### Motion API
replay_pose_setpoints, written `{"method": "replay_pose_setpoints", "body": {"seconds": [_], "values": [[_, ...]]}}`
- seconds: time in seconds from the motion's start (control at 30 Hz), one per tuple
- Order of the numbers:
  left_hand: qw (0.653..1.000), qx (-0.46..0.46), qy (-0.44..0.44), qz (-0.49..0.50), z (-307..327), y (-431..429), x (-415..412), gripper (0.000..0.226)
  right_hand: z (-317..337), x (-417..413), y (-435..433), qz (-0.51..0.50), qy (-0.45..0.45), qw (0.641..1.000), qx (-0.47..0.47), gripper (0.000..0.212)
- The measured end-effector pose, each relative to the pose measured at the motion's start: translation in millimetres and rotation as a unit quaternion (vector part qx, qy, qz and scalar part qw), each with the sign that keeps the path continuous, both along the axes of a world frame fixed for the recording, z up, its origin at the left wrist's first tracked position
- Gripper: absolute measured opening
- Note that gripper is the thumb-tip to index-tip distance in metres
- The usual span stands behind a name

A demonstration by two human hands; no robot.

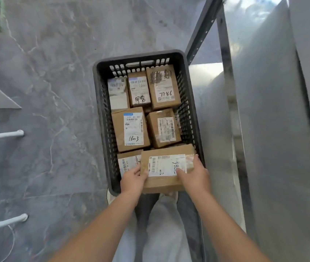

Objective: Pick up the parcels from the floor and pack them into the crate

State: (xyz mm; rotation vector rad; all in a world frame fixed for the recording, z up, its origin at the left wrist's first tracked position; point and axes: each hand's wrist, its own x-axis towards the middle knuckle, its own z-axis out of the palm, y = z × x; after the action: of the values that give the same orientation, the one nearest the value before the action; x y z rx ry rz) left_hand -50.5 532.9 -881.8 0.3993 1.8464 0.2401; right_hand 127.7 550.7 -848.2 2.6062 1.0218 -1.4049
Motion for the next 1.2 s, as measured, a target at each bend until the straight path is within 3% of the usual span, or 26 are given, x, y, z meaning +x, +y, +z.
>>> {"method": "replay_pose_setpoints", "body": {"seconds": [0.1, 0.2, 0.33, 0.47, 0.67, 0.77, 0.9, 1.0, 1.2], "values": [[1.000, 0.011, 0.017, 0.009, -12, 4, 10, 0.043, -18, 7, -4, 0.021, -0.035, 0.999, 0.018, 0.088], [0.999, 0.019, 0.043, 0.023, -14, 5, 17, 0.039, -25, 6, -13, -0.010, -0.017, 0.998, 0.059, 0.075], [0.996, 0.038, 0.067, 0.035, -19, 4, 21, 0.039, -37, -4, -8, -0.044, -0.033, 0.997, 0.061, 0.078], [0.995, 0.056, 0.055, 0.056, -24, 5, 22, 0.040, -40, -6, 1, -0.065, -0.045, 0.994, 0.070, 0.066], [0.982, 0.043, 0.008, 0.184, -13, -12, 2, 0.044, -32, -13, 31, 0.001, 0.093, 0.993, 0.079, 0.061], [0.971, -0.001, -0.037, 0.237, -21, -10, -11, 0.044, -37, -23, 43, -0.030, 0.142, 0.987, 0.066, 0.058], [0.973, 0.013, -0.091, 0.212, -13, -11, -9, 0.060, -42, 0, 27, -0.068, 0.124, 0.987, 0.071, 0.058], [0.976, 0.035, -0.102, 0.190, -2, -12, 9, 0.060, -39, 19, 12, -0.108, 0.113, 0.983, 0.096, 0.058], [0.983, 0.050, -0.057, 0.167, -12, 1, 19, 0.052, -48, 17, 28, 0.004, 0.108, 0.994, 0.021, 0.078]]}}
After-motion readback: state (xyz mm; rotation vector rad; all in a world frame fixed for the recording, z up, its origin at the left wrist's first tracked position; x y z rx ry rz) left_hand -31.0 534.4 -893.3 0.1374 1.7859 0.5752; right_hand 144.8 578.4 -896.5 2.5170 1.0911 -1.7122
